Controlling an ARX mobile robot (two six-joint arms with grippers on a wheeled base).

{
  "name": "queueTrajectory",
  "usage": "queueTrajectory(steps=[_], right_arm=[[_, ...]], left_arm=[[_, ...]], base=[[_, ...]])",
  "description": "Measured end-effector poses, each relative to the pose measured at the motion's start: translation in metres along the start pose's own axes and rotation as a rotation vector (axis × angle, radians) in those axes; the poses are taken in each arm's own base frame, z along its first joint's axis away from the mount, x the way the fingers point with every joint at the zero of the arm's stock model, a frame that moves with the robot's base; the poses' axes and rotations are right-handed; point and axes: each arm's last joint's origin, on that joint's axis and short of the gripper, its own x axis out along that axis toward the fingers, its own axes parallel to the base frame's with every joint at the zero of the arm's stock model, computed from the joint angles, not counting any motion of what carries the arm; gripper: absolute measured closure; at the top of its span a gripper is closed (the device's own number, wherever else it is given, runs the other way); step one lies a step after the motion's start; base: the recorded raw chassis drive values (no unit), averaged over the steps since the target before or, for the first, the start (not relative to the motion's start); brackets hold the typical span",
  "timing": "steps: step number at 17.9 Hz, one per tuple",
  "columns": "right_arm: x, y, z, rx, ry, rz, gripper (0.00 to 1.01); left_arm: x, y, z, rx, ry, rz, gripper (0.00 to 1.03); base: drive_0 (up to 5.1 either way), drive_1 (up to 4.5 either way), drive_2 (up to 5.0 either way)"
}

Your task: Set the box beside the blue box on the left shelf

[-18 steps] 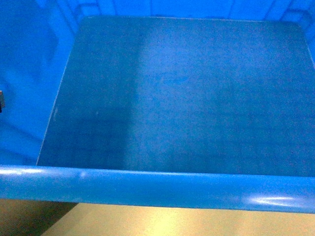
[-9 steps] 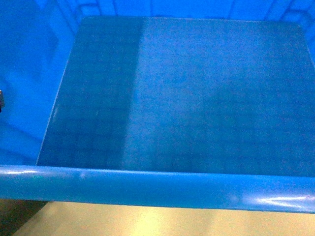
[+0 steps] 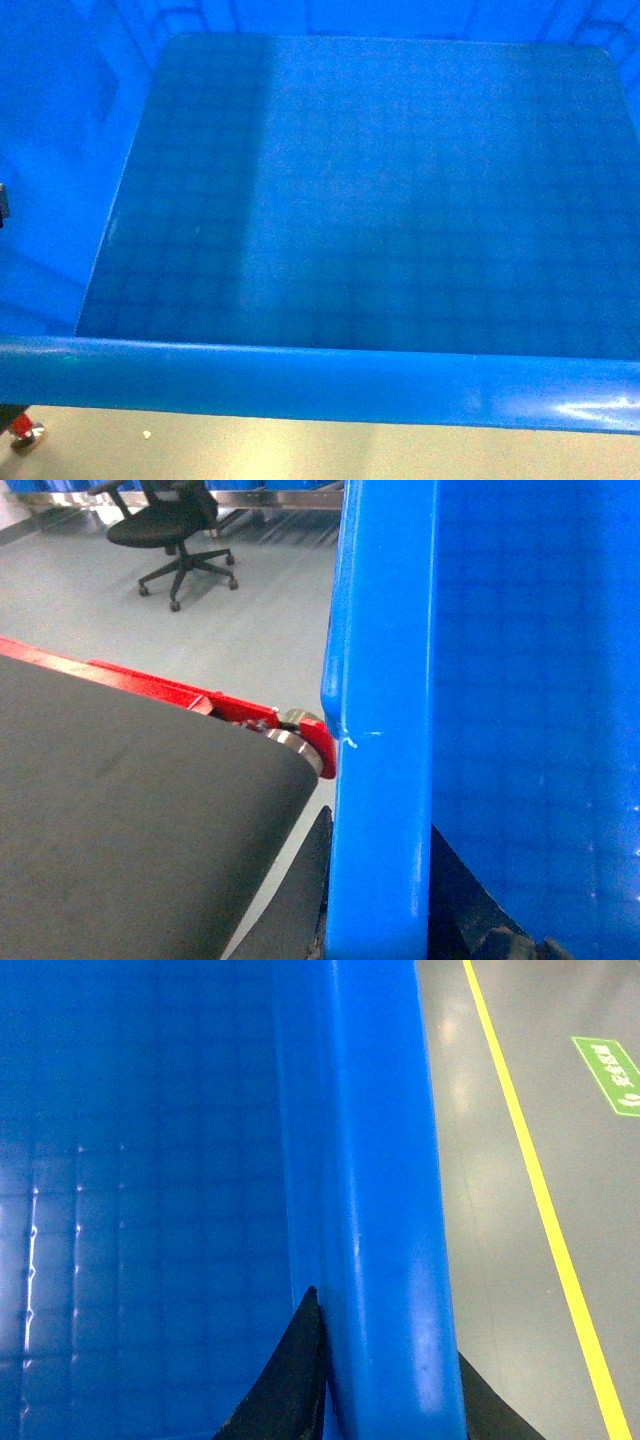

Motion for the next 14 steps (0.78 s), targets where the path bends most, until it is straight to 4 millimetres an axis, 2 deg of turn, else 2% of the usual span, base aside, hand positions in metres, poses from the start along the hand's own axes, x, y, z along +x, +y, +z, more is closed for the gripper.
queueTrajectory(steps=[14], right_arm=[[0.0001,0.0000,-0.0003,-0.002,0.002,-0.001,0.86]], left_arm=[[0.0000,0.0000,0.0000,0.000,0.000,0.000,0.90]], base=[[-1.5,-1.52,-1.5]])
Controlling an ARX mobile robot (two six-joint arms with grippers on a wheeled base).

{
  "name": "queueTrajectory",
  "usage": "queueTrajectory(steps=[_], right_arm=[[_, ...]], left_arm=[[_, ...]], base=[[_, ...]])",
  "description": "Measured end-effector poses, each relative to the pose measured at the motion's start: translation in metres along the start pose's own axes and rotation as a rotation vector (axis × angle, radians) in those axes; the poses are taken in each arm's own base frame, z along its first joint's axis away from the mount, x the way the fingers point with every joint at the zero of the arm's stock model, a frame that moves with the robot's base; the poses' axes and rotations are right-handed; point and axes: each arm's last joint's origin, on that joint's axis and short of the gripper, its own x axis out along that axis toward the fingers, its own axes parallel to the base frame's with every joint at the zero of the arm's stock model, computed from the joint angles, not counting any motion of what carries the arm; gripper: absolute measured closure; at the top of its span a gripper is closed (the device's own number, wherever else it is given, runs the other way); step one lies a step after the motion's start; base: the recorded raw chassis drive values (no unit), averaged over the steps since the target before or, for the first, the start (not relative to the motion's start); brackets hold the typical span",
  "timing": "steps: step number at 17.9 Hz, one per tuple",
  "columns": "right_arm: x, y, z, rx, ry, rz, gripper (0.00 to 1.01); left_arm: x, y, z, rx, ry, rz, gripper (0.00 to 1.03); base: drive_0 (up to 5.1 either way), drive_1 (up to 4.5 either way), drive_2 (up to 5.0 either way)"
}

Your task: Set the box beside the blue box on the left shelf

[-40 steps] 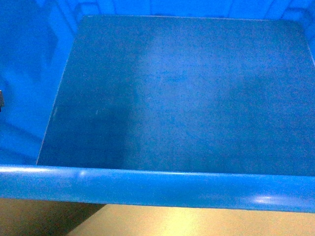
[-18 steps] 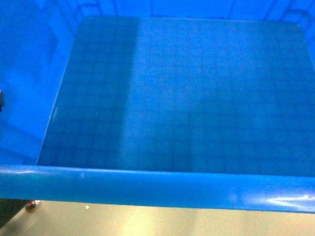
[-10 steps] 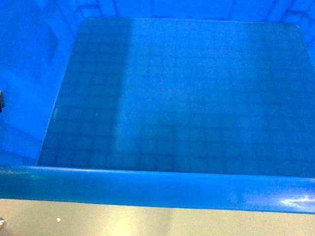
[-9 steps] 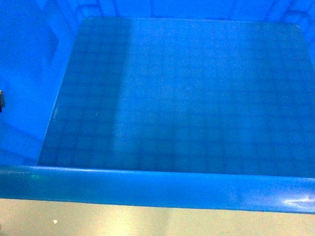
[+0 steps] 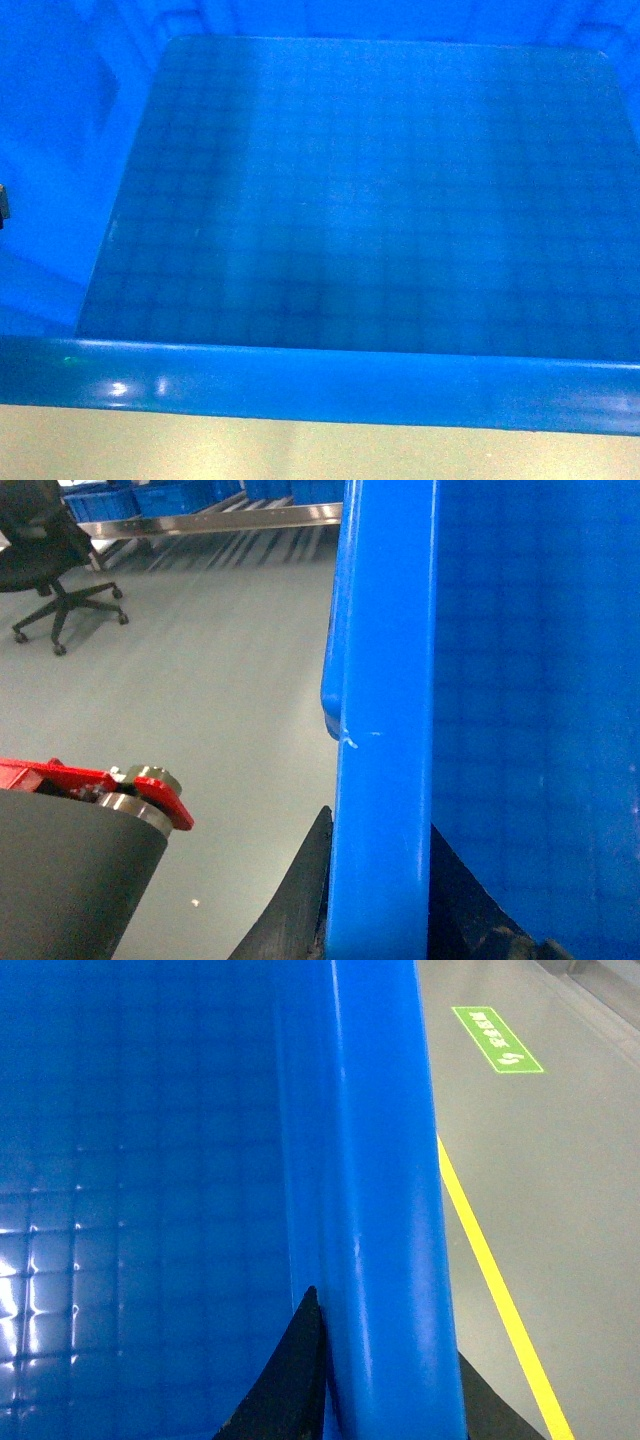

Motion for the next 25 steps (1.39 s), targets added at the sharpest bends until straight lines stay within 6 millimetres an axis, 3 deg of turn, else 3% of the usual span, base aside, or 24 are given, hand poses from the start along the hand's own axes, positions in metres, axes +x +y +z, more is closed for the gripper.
queueTrajectory(steps=[12,25], right_arm=[[0.0000,-0.0002,-0.0010,0.001,0.003,-0.001,0.86],[0.0006,0.0002,-0.0014,0.000,0.004,0.000,0.86]], left_arm=[[-0.0005,0.0002,0.0004,0.002,-0.003,0.001,0.90],[-0.0004,0.0001,0.0003,0.002,-0.002,0.003,0.90]], base=[[-1.5,-1.52,-1.5],[0.0,4.19,-4.2]])
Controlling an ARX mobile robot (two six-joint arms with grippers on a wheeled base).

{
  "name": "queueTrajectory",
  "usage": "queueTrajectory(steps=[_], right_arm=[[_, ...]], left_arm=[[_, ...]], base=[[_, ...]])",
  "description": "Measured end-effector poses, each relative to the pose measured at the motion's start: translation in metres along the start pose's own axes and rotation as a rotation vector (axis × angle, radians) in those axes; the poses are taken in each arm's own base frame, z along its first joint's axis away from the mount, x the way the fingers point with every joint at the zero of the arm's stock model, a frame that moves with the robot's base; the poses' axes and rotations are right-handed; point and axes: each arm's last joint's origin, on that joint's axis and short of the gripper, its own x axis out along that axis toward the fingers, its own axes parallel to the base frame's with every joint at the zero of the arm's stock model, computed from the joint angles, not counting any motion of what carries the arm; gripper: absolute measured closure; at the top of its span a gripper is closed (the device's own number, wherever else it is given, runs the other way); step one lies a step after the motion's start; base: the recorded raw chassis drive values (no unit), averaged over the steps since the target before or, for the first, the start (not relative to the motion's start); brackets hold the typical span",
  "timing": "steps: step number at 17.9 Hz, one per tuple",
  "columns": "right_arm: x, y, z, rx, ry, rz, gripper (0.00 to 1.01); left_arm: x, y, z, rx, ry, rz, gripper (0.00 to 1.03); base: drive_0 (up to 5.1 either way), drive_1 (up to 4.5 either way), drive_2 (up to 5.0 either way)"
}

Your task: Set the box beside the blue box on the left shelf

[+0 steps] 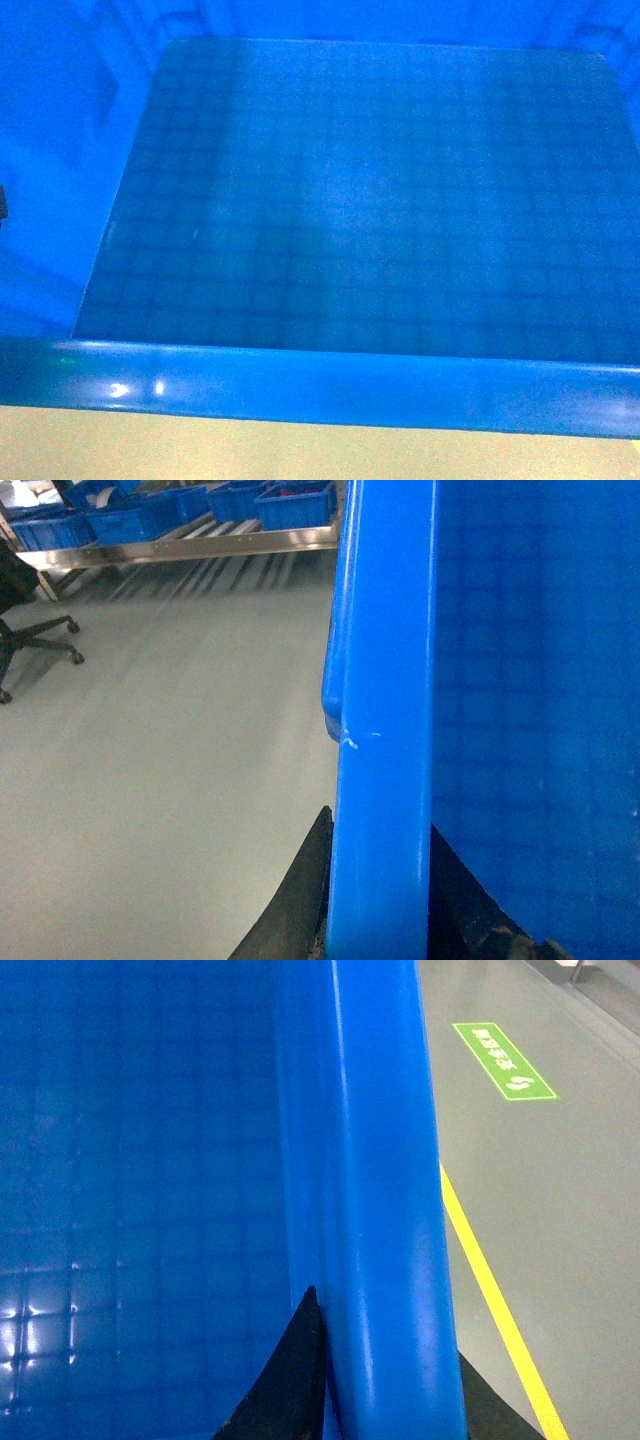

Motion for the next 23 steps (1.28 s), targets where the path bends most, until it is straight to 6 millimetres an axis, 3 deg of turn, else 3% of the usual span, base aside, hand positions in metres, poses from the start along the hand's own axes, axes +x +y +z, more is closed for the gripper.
queueTrajectory(steps=[23], right_arm=[[0.0001,-0.0001,-0.0004,0.000,0.001,0.000,0.86]], left_arm=[[0.0002,-0.0002,-0.0002,0.001,0.001,0.000,0.90]], base=[[0.0,4.19,-4.2]])
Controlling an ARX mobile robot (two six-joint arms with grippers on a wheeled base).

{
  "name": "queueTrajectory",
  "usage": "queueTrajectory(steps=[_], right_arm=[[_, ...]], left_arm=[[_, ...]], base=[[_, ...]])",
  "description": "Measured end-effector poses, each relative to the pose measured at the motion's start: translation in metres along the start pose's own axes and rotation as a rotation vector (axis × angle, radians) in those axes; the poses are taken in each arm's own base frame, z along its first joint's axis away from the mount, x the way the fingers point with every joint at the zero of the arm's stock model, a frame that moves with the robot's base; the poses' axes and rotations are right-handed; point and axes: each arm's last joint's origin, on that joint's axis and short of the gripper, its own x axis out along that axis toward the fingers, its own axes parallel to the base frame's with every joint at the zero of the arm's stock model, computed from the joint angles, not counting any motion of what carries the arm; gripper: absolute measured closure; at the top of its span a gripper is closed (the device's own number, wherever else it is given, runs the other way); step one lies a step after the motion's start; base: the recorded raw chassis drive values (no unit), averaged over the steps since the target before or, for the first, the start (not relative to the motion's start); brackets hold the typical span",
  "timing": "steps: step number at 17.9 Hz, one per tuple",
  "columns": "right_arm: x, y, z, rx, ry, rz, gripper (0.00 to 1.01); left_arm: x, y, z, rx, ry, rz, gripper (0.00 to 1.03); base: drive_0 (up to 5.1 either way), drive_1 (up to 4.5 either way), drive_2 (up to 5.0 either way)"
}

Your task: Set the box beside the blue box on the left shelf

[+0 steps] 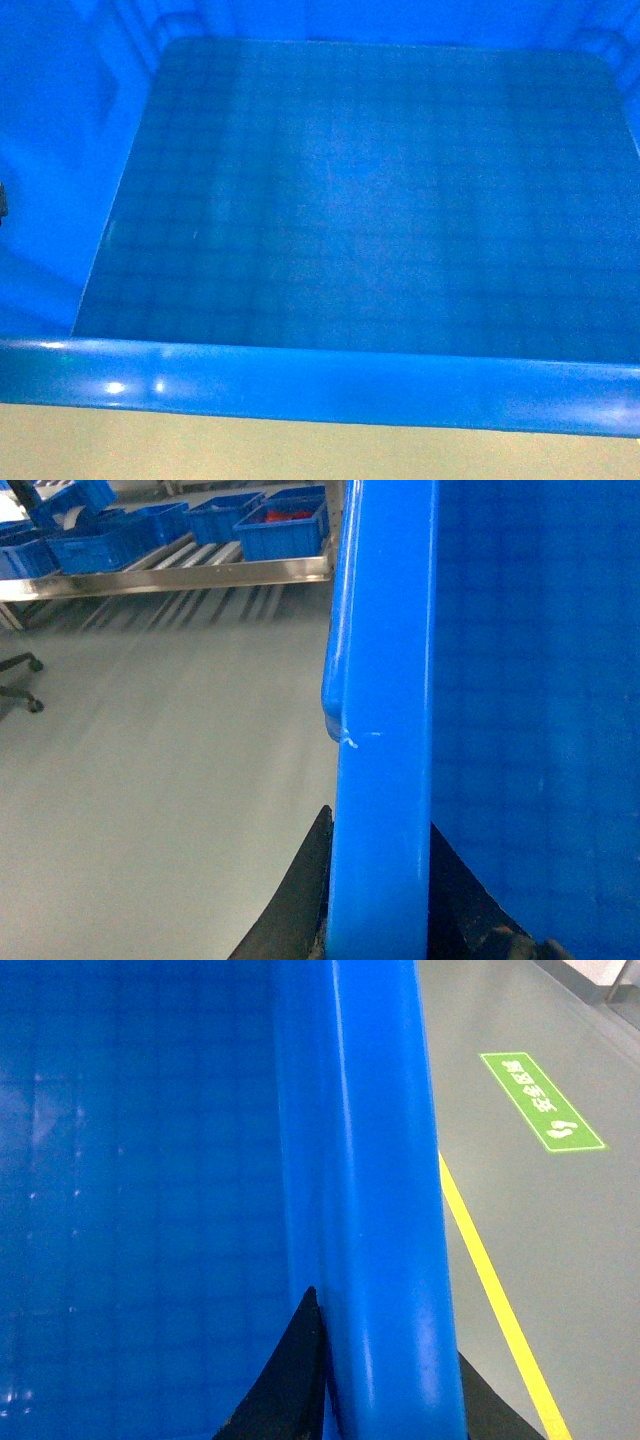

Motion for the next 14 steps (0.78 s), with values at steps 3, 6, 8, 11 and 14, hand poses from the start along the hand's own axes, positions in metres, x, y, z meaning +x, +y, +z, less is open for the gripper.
queueTrajectory(steps=[3,6,8,11,14], right_arm=[[0.0001,0.0000,-0.0005,-0.002,0.003,-0.001,0.86],[0.0000,-0.0001,-0.0004,-0.001,0.003,-0.001,0.86],[0.0000,0.0000,-0.0003,-0.001,0.002,0.000,0.86],[0.0001,0.0000,-0.0006,-0.002,0.004,0.000,0.86],[-0.0001,0.0000,-0.0001,-0.001,0.000,0.000,0.86]], left_arm=[[0.0000,0.0000,-0.0001,0.001,0.001,-0.001,0.90],[-0.0001,0.0000,0.0001,-0.001,-0.001,-0.001,0.90],[-0.0001,0.0001,0.0000,-0.001,0.000,0.000,0.90],[-0.0001,0.0000,-0.0001,0.001,0.001,0.000,0.90],[-0.0001,0.0000,0.0004,-0.003,-0.003,-0.001,0.90]], base=[[0.0,4.19,-4.2],[0.0,4.19,-4.2],[0.0,4.19,-4.2],[0.0,4.19,-4.2],[0.0,4.19,-4.2]])
